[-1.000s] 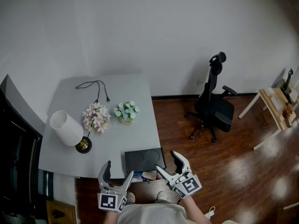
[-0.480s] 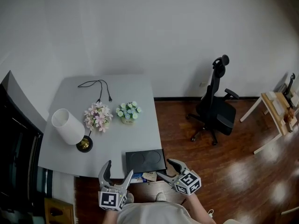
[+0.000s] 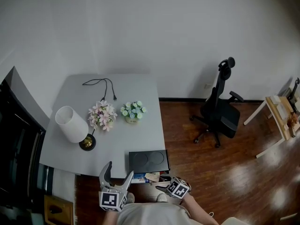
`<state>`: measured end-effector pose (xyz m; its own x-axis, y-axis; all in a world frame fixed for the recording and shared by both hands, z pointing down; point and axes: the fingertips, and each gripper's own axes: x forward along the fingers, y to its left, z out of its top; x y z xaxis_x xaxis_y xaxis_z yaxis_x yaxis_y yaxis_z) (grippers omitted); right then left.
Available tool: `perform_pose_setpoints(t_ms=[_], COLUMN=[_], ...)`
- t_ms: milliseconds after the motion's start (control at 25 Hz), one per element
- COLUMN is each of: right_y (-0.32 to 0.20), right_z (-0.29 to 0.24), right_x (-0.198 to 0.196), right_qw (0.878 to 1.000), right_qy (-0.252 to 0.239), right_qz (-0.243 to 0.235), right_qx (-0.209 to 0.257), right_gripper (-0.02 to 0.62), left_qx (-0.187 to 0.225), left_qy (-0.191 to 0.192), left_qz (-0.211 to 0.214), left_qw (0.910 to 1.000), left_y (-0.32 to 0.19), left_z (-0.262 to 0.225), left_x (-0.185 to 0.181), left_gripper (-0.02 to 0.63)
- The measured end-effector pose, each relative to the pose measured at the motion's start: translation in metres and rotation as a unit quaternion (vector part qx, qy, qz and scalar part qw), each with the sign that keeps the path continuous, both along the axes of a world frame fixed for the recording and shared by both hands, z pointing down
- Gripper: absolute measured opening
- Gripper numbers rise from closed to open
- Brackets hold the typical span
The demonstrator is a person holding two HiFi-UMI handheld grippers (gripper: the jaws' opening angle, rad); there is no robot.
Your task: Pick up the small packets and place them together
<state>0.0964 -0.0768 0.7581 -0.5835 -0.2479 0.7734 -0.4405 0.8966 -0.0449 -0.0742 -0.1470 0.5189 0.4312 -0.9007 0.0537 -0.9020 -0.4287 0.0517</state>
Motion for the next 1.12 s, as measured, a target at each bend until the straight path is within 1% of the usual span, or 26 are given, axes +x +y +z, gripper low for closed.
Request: perform_pose_setpoints(t_ms=[40, 80, 160, 280, 320, 440, 520, 640, 720, 800, 840, 920, 960, 1000, 1120], right_y=[0.000, -0.001, -0.006, -0.018, -0.022, -0.030, -0.034, -0.038, -0.040, -0.043, -0.044, -0.044, -0.044, -0.044, -0.045], right_z=[0.004, 0.007, 0.012, 0.012, 0.013, 0.021, 0.022, 0.023, 0.023, 0.023, 0.024, 0.028, 0.029, 0.029, 0.030], right_x=[-0.002, -0.003, -0.002, -0.008, -0.013, -0.028, -0.034, -0.040, -0.042, -0.045, -0.045, -0.042, -0.040, -0.038, -0.032], right_qw=[1.000, 1.000, 1.000, 0.999, 0.999, 0.998, 0.997, 0.995, 0.992, 0.985, 0.978, 0.958, 0.950, 0.945, 0.937], right_qy=[0.010, 0.018, 0.023, 0.012, 0.014, 0.050, 0.073, 0.094, 0.118, 0.156, 0.184, 0.238, 0.253, 0.261, 0.281], right_qz=[-0.010, -0.014, -0.002, 0.035, 0.041, 0.031, 0.027, 0.026, 0.020, 0.002, -0.015, -0.054, -0.067, -0.072, -0.080], right_qx=[0.005, 0.008, 0.005, -0.003, -0.001, 0.006, 0.013, 0.029, 0.046, 0.076, 0.098, 0.150, 0.170, 0.181, 0.194], right_gripper=[0.231, 0.213, 0.213, 0.212, 0.212, 0.212, 0.195, 0.190, 0.190, 0.189, 0.182, 0.148, 0.143, 0.137, 0.129], left_qx=[-0.002, -0.004, -0.007, -0.009, -0.010, -0.014, -0.014, -0.014, -0.014, -0.013, -0.014, -0.016, -0.018, -0.018, -0.019], left_qy=[0.001, 0.002, 0.002, 0.001, 0.001, 0.002, 0.001, 0.000, 0.000, 0.001, 0.002, 0.006, 0.008, 0.009, 0.009], left_qz=[-0.002, -0.003, -0.003, -0.002, -0.002, -0.003, -0.002, -0.006, -0.010, -0.013, -0.014, -0.017, -0.019, -0.020, -0.023], left_qw=[1.0000, 1.0000, 1.0000, 1.0000, 0.9999, 0.9999, 0.9999, 0.9999, 0.9999, 0.9998, 0.9998, 0.9997, 0.9996, 0.9996, 0.9995], left_y=[0.001, 0.001, 0.002, 0.004, 0.004, 0.006, 0.007, 0.008, 0.008, 0.009, 0.009, 0.010, 0.011, 0.011, 0.011], left_z=[0.001, 0.002, 0.004, 0.006, 0.006, 0.009, 0.009, 0.009, 0.008, 0.009, 0.010, 0.013, 0.014, 0.014, 0.014], left_x=[-0.001, -0.002, -0.003, -0.003, -0.003, -0.002, -0.003, -0.006, -0.010, -0.013, -0.014, -0.015, -0.016, -0.017, -0.020], left_gripper=[0.385, 0.385, 0.385, 0.385, 0.385, 0.385, 0.385, 0.385, 0.385, 0.385, 0.385, 0.385, 0.385, 0.385, 0.385])
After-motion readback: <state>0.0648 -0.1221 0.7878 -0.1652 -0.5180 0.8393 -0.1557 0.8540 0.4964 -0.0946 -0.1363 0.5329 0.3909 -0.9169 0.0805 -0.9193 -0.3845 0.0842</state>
